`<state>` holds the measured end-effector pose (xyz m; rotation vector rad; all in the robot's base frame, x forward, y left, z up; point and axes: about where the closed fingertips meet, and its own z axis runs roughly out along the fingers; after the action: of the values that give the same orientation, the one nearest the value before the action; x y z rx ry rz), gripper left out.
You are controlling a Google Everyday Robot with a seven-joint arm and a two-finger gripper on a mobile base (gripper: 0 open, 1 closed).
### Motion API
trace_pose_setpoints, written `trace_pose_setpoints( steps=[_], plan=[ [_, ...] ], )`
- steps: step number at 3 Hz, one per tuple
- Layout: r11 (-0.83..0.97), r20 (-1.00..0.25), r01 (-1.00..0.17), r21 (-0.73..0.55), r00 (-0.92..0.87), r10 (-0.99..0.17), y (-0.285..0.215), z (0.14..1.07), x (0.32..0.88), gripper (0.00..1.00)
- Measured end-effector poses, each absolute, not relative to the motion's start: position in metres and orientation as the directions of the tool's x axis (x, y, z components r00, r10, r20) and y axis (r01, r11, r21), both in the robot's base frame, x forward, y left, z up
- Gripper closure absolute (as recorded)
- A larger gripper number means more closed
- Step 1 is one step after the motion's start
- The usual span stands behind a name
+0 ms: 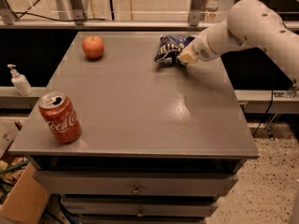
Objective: Move blue chip bag near apple
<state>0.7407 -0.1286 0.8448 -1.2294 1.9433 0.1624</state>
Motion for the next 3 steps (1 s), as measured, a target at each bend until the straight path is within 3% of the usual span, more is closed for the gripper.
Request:
trace_pose_setpoints(
  steps=[3],
  plan=[
    [0.446,-0.813,-0.803,-0.396,0.081,-0.577,-0.073,0.937,0.763,1.00]
  ],
)
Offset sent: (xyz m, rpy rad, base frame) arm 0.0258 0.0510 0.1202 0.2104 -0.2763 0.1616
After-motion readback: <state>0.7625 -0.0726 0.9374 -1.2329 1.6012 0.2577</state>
